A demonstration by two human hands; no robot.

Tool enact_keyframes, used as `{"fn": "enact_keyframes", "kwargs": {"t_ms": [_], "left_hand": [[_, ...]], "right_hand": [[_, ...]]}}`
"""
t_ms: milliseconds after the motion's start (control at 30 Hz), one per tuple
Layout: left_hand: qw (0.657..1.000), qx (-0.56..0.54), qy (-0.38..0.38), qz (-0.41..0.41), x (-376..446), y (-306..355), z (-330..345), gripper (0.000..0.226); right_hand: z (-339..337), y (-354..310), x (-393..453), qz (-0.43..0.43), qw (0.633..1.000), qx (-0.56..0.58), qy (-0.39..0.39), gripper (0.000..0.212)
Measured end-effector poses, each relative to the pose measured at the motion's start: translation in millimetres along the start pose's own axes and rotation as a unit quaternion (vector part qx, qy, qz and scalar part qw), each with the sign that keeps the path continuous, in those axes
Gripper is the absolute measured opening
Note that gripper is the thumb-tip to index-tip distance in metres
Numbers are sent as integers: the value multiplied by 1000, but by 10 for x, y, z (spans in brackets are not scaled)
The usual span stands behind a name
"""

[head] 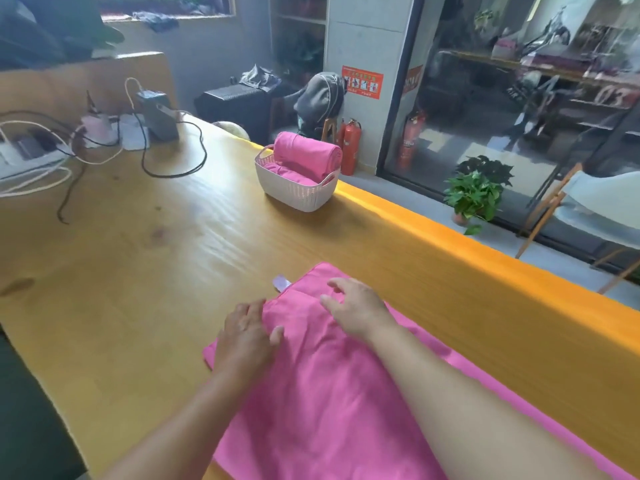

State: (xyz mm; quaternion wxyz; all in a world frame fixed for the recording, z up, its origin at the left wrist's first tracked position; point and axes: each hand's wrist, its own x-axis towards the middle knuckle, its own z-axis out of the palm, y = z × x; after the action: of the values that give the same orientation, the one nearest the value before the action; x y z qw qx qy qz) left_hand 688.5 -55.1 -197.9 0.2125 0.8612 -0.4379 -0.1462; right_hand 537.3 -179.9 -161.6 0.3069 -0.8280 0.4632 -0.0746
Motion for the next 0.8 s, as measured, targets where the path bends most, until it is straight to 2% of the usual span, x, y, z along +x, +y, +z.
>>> {"fn": "enact_keyframes", "kwargs": {"t_ms": [67,100,167,200,233,300,400,533,600,733,800], "left_hand": [[999,-20,-13,-23,51,-137,-49,62],[998,-39,-24,-31,78,-186,-72,59],[996,-70,-55,-32,120,-257,-121,46],[994,-78,-75,-26,126,-267,-145,39],[992,-87,-91,-20,133,-277,-165,32],[989,-99,-109,-9,167,-315,-188,20],[983,-104,-153,-2,245,-406,-260,44],[963,-115,-244,21,333,-529,-386,32],[964,-127,-232,19,340,-552,-406,32],[981,-148,-129,15,273,-542,-383,32],[984,-151,-93,11,247,-547,-349,30]], "right_hand": [[70,-105,216,35,997,-29,-68,61],[86,-130,285,40,993,-55,-97,58],[98,-159,378,33,988,-65,-136,21],[87,-147,392,29,989,-32,-139,15],[59,-135,385,24,990,22,-138,21],[-35,-85,353,21,983,147,-105,13],[-140,66,374,46,960,269,-56,8],[-93,291,613,66,978,195,28,13],[-62,293,706,51,983,172,46,18],[-80,224,879,30,989,120,81,29],[-53,237,988,45,995,58,69,33]]}}
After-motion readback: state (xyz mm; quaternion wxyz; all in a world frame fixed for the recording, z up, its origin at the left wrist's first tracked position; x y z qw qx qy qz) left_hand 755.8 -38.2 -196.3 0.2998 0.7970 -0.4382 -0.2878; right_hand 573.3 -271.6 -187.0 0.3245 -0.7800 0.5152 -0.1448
